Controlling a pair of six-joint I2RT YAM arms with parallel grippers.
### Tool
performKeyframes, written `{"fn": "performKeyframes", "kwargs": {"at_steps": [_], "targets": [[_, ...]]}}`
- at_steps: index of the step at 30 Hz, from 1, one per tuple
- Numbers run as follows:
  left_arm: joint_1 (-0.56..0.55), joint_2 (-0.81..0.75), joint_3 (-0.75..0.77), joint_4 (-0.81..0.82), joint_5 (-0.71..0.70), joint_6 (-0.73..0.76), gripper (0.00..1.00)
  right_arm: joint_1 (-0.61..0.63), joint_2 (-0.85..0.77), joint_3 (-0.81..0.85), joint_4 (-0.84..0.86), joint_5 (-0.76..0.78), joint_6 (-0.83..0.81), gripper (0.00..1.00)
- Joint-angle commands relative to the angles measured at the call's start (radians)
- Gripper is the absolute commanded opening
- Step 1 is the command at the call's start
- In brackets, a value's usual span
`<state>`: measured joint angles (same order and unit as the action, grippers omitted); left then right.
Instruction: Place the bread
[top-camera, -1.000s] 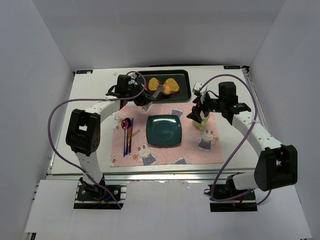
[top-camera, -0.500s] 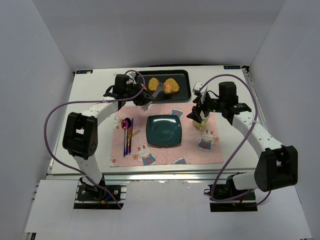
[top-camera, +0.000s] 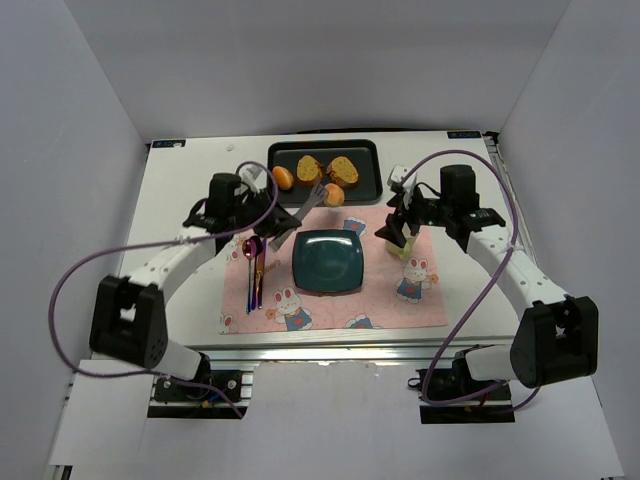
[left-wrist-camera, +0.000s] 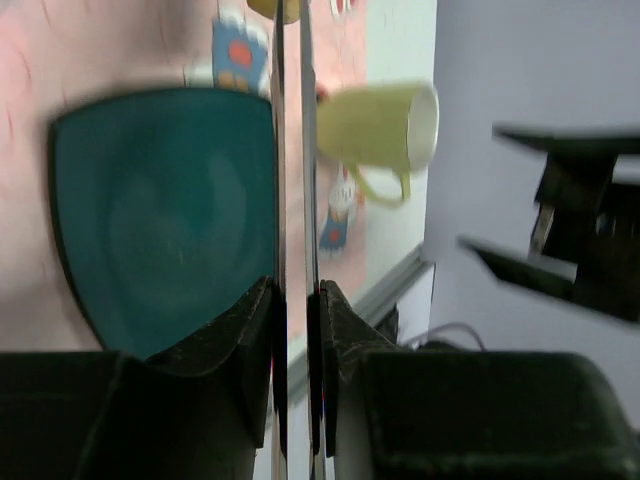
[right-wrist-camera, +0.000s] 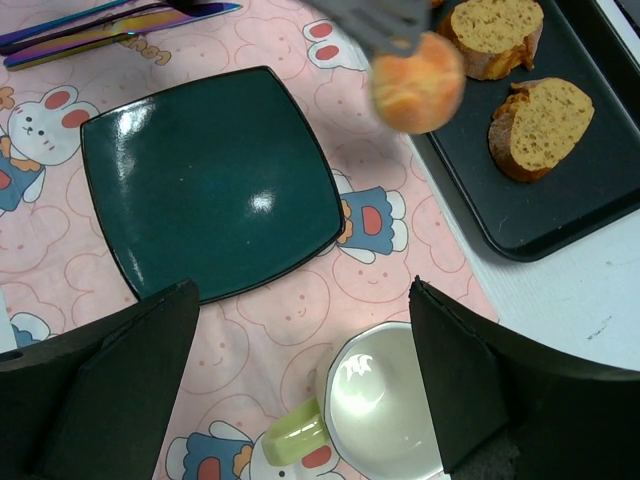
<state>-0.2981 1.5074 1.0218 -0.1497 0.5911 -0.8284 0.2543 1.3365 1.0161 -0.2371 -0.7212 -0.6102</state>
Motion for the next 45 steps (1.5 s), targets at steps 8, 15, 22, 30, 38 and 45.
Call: {"fn": "performKeyframes", "kwargs": {"at_steps": [8, 15, 22, 30, 38, 45], "targets": [[-0.042, -0.387, -0.319, -0.111, 0.098, 0.014, 0.00, -0.007, 0.006, 0.016, -0.001, -0.056, 0.000, 0.89], [-0.064, -0.368, -0.347, -0.165, 0.079, 0.072, 0.08, -0.006, 0.018, 0.039, -0.013, -0.066, 0.003, 0.89], [-0.065, -0.343, -0.293, -0.217, 0.049, 0.135, 0.42, -0.007, 0.001, 0.026, -0.004, -0.063, 0.023, 0.89], [-0.065, -0.342, -0.241, -0.257, 0.018, 0.164, 0.50, -0.007, -0.010, 0.016, -0.004, -0.066, 0.027, 0.89], [-0.044, -0.346, -0.161, -0.349, -0.076, 0.204, 0.47, -0.007, -0.002, 0.027, -0.005, -0.073, 0.027, 0.89], [0.052, -0.328, -0.097, -0.430, -0.128, 0.270, 0.38, -0.007, -0.007, 0.021, -0.011, -0.076, 0.015, 0.89]]}}
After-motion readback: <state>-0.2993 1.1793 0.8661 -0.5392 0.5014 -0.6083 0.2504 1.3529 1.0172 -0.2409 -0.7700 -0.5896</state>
